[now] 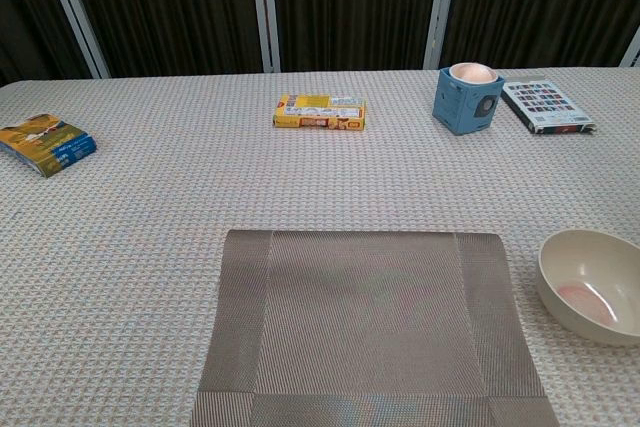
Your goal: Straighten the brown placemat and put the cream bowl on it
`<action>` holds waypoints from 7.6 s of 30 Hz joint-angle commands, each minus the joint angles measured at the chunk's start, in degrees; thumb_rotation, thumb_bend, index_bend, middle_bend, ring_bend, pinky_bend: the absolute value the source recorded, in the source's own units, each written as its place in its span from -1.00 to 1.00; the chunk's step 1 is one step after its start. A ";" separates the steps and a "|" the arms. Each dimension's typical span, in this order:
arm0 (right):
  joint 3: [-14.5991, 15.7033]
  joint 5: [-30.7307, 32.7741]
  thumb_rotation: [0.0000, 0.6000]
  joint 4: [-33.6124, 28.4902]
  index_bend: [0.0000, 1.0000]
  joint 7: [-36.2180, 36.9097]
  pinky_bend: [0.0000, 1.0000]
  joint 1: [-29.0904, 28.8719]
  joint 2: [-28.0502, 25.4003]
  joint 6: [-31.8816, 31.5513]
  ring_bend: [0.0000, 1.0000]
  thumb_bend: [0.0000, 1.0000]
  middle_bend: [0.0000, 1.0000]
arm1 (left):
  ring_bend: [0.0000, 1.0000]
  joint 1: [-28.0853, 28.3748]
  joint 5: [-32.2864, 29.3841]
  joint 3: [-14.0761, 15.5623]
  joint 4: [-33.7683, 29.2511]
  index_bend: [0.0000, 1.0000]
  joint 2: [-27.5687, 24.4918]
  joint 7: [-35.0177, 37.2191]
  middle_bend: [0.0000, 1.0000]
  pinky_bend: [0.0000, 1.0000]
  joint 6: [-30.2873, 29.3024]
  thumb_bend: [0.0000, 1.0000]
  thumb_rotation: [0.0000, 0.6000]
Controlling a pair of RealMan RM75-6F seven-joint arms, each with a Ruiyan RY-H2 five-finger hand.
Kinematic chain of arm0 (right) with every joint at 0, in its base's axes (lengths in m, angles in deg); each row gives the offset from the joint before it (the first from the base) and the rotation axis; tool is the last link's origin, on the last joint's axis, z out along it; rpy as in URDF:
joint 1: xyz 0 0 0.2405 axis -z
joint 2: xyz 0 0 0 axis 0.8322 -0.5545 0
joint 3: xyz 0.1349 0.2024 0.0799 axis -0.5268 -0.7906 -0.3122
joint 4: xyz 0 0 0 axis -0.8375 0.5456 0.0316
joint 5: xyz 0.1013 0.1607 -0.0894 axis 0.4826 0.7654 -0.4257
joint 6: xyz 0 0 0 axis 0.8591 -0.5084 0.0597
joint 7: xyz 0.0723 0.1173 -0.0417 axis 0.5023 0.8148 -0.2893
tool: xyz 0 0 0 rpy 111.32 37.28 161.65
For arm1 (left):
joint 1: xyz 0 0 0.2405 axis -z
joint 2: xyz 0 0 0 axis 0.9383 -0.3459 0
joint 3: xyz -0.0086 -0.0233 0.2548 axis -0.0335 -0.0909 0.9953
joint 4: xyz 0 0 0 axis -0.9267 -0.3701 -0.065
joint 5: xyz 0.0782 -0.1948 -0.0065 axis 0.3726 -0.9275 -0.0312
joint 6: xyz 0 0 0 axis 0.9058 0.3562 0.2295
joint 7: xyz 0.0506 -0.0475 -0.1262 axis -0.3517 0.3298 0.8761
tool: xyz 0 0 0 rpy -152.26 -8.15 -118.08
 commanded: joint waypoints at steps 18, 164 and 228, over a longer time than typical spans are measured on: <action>8.58 -7.19 1.00 0.66 -1.00 -1.40 -1.00 -3.65 3.58 13.77 -1.00 -1.00 -1.00 | -1.00 1.65 -1.01 -0.20 0.21 -1.00 0.99 -1.51 -1.00 -1.00 3.05 -1.00 1.00; -0.58 2.34 1.00 8.60 -1.00 4.08 -1.00 -1.47 5.38 -0.12 -1.00 -1.00 -1.00 | -1.00 23.37 35.90 12.07 38.23 -0.18 42.16 5.21 -1.00 -1.00 15.95 -0.59 1.00; -0.80 2.21 1.00 7.88 -1.00 5.16 -1.00 -1.22 4.27 -0.06 -1.00 -1.00 -1.00 | -1.00 29.10 28.87 15.98 43.18 -0.03 49.80 4.68 -1.00 -1.00 17.52 -0.12 1.00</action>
